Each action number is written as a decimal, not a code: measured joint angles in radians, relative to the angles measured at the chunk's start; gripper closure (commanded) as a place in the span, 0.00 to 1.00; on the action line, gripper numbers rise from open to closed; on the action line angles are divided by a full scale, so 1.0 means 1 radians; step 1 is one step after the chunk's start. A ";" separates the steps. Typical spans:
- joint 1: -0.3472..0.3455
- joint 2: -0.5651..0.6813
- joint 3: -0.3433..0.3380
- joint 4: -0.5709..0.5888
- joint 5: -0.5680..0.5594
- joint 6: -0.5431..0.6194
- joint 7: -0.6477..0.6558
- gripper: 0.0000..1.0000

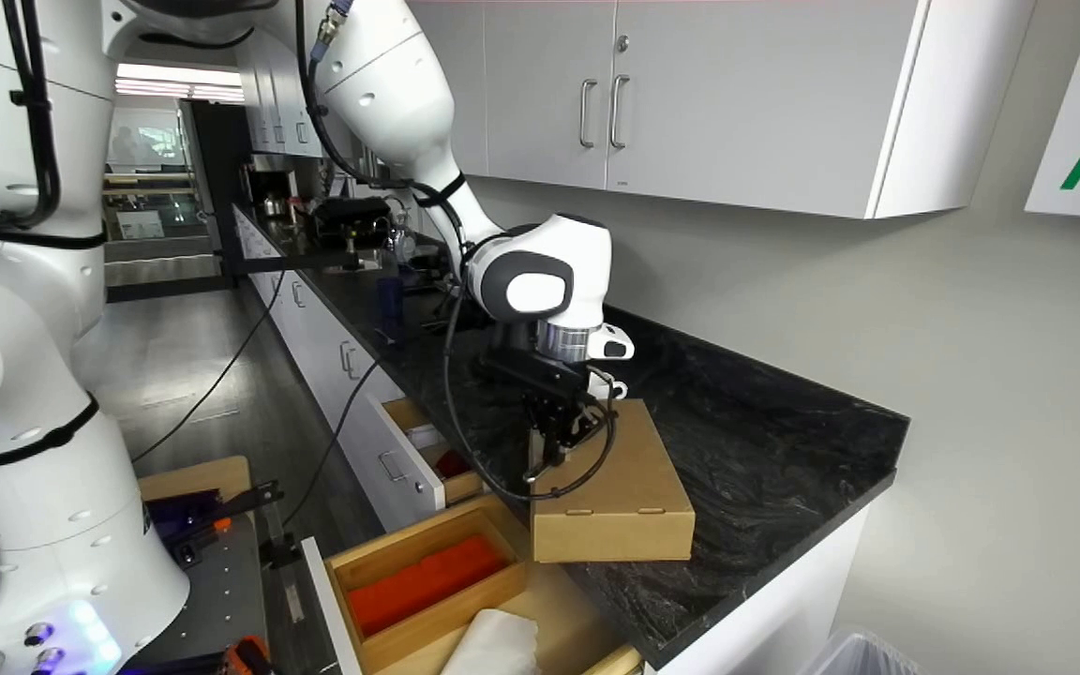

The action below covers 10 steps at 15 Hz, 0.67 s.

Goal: Put the knife into drawer

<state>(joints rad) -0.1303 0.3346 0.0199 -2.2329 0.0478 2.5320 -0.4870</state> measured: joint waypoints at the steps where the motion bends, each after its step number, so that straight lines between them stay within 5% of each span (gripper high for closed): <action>1: 0.000 -0.005 -0.001 -0.003 -0.001 0.000 0.002 0.94; 10: -0.002 -0.173 -0.010 -0.045 0.017 -0.058 0.036 0.94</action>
<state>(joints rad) -0.1321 0.1612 0.0103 -2.2776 0.0650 2.4745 -0.4507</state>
